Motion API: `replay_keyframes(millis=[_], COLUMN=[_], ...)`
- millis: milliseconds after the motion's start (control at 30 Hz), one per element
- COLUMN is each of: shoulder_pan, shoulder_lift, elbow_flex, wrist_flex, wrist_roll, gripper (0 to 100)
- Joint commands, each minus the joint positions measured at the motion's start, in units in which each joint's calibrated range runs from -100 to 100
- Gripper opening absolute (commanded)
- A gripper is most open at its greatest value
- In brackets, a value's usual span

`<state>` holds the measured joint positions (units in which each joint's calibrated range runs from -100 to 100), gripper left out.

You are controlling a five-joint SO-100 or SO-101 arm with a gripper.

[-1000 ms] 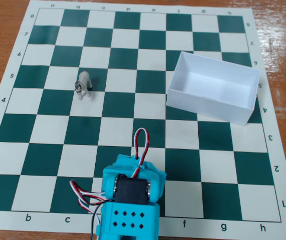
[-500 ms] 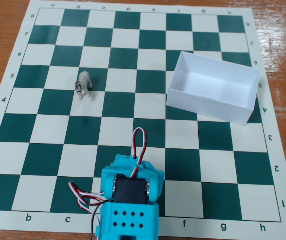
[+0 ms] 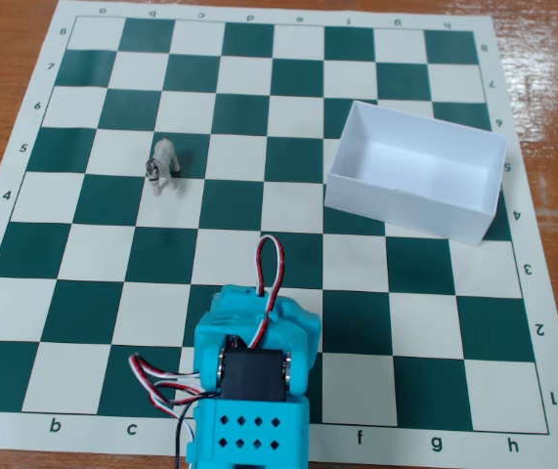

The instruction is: Grab the toy horse and put it in the box.

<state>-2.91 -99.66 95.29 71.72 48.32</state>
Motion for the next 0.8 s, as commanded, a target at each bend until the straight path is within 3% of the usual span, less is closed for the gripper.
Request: replay_keyframes(millis=[0, 767], shoulder_pan=[-0.9, -10.2], shoulder_lift=[0.7, 64.8], elbow_flex=[-4.5, -53.3], wrist_flex=[-0.8, -7.3], wrist_roll=[-0.4, -9.6], gripper=[26, 34])
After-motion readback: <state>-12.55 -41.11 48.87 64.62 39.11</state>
